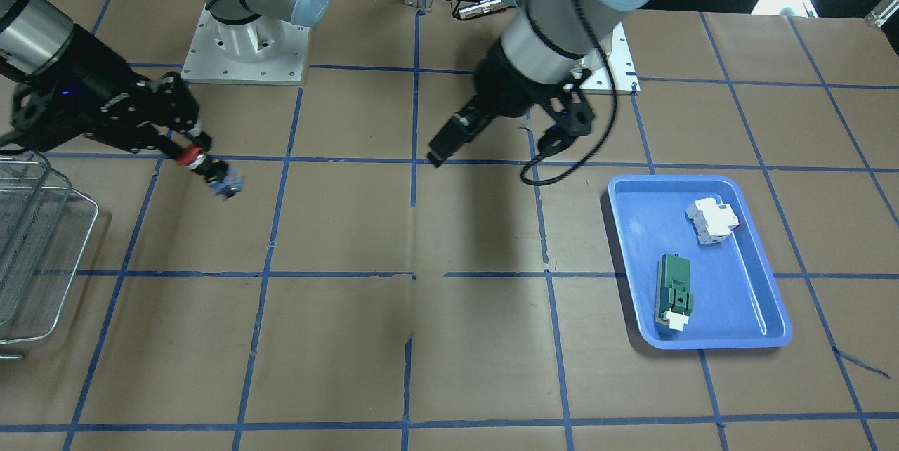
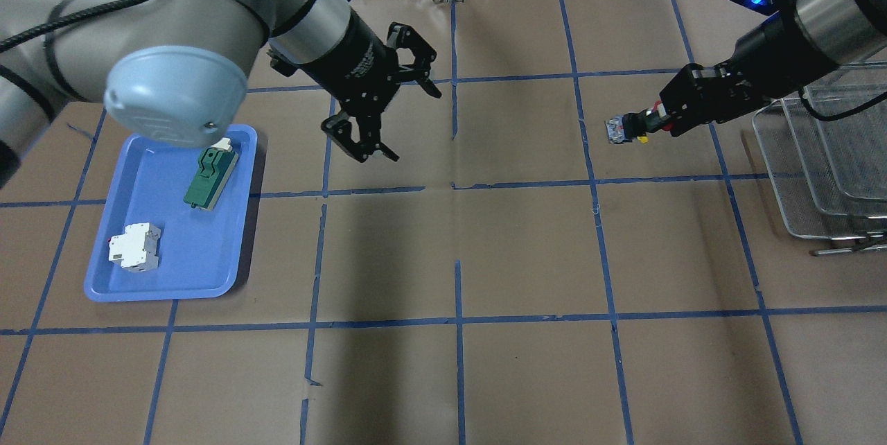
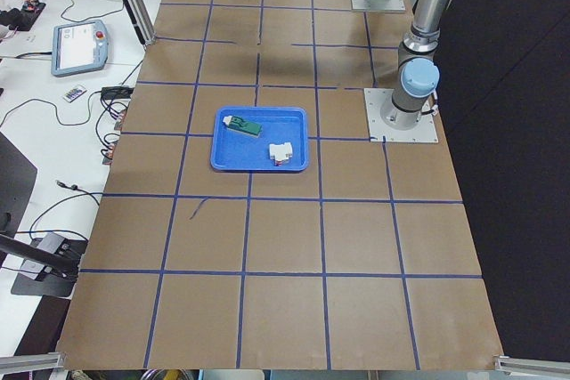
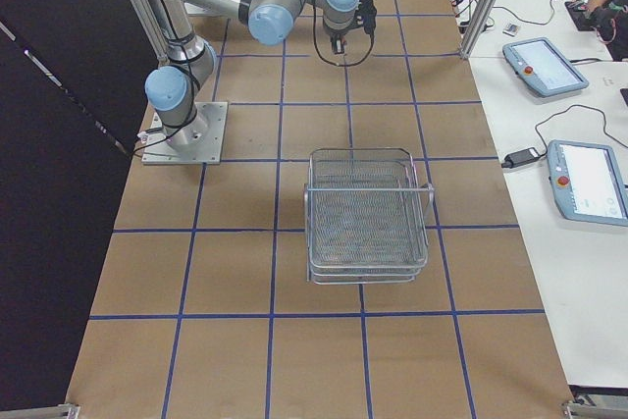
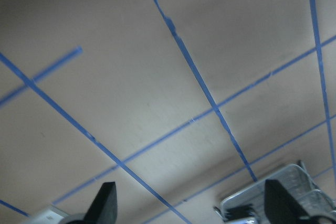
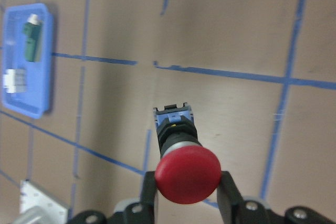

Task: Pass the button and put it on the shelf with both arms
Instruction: 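Carry the button with the right gripper to the rack while the left arm withdraws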

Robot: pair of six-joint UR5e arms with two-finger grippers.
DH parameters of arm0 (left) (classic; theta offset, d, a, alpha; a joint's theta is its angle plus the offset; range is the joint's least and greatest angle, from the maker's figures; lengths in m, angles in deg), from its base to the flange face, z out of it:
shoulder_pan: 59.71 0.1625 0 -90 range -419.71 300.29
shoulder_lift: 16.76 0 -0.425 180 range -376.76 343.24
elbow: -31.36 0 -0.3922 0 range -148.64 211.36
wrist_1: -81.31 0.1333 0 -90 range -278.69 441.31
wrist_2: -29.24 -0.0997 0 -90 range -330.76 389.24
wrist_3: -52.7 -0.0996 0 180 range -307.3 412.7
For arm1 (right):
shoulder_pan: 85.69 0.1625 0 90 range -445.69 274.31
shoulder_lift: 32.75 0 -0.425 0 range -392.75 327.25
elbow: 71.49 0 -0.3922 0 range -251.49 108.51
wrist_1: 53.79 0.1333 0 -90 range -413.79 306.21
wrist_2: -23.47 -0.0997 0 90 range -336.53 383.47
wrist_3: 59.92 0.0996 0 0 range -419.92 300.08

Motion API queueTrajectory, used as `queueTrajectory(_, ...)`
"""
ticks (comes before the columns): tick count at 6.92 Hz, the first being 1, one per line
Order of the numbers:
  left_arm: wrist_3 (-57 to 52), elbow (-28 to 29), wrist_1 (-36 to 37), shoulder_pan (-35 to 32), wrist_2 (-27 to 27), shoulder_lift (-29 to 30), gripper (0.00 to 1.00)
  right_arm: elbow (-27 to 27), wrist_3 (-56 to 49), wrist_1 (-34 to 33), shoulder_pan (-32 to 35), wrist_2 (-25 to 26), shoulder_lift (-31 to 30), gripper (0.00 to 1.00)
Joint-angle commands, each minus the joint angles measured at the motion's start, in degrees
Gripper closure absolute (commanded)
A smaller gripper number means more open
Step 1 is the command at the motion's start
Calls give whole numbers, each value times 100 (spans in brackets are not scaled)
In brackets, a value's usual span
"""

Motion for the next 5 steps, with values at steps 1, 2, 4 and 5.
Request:
queueTrajectory(1, -2613, -16, -881, 799, -1195, -300, 0, -126, -92, -1003, -9, 2376, 87, 76)
queueTrajectory(2, -3520, -16, -822, 1028, -1566, -370, 0, -170, -119, -1180, -17, 3282, 253, 76)
queueTrajectory(4, -5027, 19, -760, 1154, -2149, -441, 0, -310, -197, -1463, -707, 3572, 571, 76)
queueTrajectory(5, -5207, 88, -455, 1128, -2333, -415, 0, -302, -241, -1463, -1025, 3485, 667, 72)
